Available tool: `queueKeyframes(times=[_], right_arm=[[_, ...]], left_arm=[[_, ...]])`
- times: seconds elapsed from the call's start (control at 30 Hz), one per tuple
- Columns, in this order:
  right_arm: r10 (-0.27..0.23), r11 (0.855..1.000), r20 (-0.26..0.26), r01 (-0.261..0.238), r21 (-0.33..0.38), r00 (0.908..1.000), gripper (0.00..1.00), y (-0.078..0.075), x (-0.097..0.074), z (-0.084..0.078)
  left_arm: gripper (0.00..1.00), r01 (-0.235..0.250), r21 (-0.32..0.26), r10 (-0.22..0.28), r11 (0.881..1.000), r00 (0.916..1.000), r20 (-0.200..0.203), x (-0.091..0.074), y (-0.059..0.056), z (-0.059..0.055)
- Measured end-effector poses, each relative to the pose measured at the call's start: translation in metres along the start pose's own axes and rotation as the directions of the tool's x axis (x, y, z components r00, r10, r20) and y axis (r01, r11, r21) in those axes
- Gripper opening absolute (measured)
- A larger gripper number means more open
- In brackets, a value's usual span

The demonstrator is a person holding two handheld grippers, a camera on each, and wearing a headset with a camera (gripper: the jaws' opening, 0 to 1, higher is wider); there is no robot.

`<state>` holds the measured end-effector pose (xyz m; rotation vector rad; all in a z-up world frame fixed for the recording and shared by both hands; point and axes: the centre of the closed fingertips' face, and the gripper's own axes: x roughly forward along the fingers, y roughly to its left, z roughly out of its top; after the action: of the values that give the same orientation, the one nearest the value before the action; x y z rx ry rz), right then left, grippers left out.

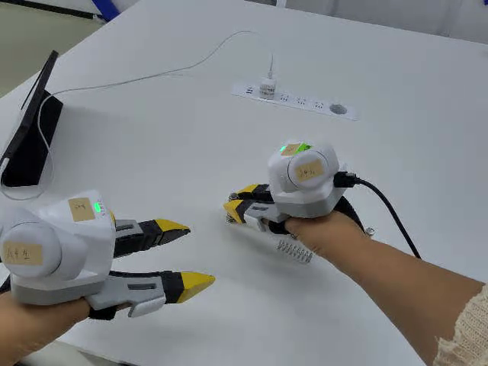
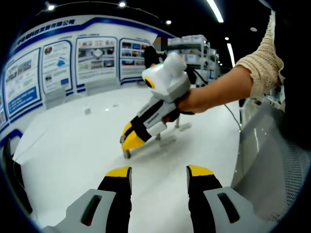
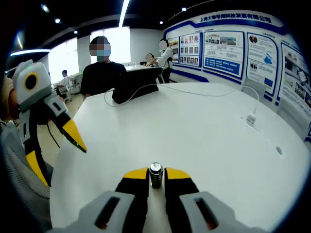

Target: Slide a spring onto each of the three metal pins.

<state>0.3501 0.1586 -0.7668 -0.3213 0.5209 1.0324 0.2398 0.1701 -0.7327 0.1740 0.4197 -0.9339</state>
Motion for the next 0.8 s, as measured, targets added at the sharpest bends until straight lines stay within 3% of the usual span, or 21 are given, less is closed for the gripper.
queueKeyframes(times=[0.8], right_arm=[[-0.021,1.000,0.024,0.020,0.016,0.9995,0.17,0.001,-0.020,0.000]], left_arm=[[0.46,0.025,0.016,-0.025,1.000,0.9997,-0.003,0.007,-0.002,0.003]])
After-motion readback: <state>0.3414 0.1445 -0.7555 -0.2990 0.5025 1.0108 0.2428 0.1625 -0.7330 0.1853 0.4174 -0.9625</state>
